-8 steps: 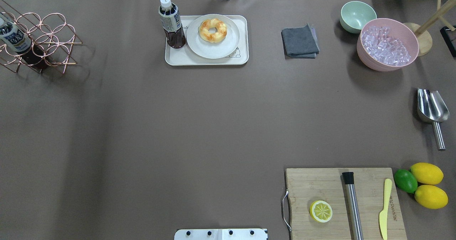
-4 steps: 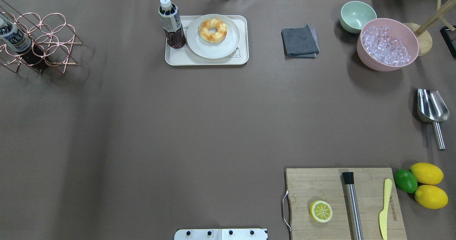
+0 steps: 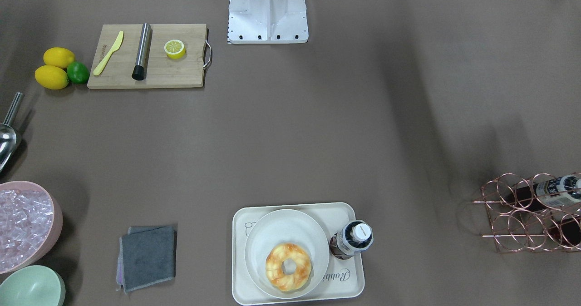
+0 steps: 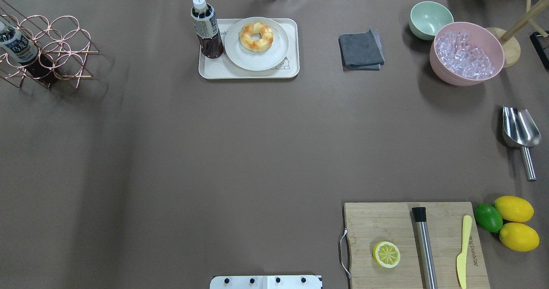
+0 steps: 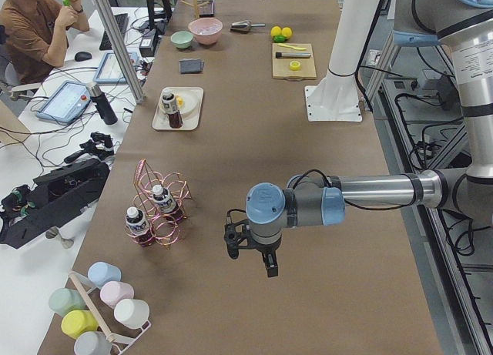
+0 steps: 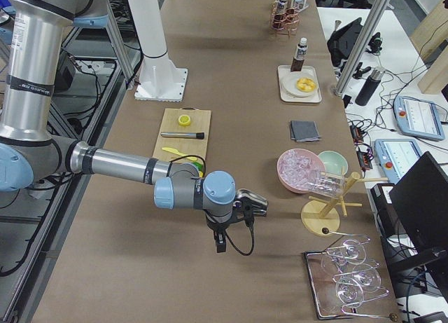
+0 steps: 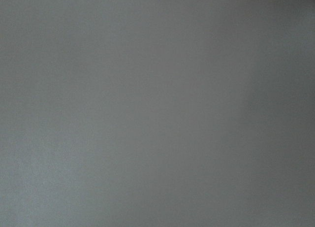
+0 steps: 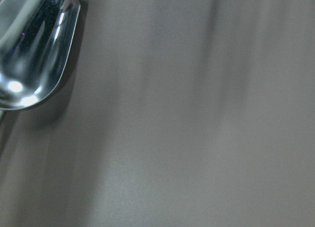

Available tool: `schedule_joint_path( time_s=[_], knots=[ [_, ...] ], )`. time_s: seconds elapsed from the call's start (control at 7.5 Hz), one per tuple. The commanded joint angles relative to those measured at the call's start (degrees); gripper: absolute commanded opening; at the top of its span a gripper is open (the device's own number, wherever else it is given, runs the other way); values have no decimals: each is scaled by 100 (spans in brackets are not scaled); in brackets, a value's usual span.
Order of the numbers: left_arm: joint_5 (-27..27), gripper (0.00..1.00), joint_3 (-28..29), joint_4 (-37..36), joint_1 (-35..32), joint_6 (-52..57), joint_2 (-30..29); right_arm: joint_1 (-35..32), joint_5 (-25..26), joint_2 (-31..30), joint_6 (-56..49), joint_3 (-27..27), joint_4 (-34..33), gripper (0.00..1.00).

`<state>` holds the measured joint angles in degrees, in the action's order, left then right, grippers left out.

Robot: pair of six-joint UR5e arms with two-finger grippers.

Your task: Place donut on tray

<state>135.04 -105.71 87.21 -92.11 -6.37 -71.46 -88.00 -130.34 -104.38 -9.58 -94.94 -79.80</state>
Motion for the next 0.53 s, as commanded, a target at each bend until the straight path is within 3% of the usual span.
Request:
schedule_joint_path(
  time_s=[0.0,0.4],
  knots=[
    [14,98,-20,-2,0,4,-9,-6,0,14,0,2,-9,100],
    [-30,98,-20,-11,0,-5,-9,-15,0,6,0,2,-9,100]
  ],
)
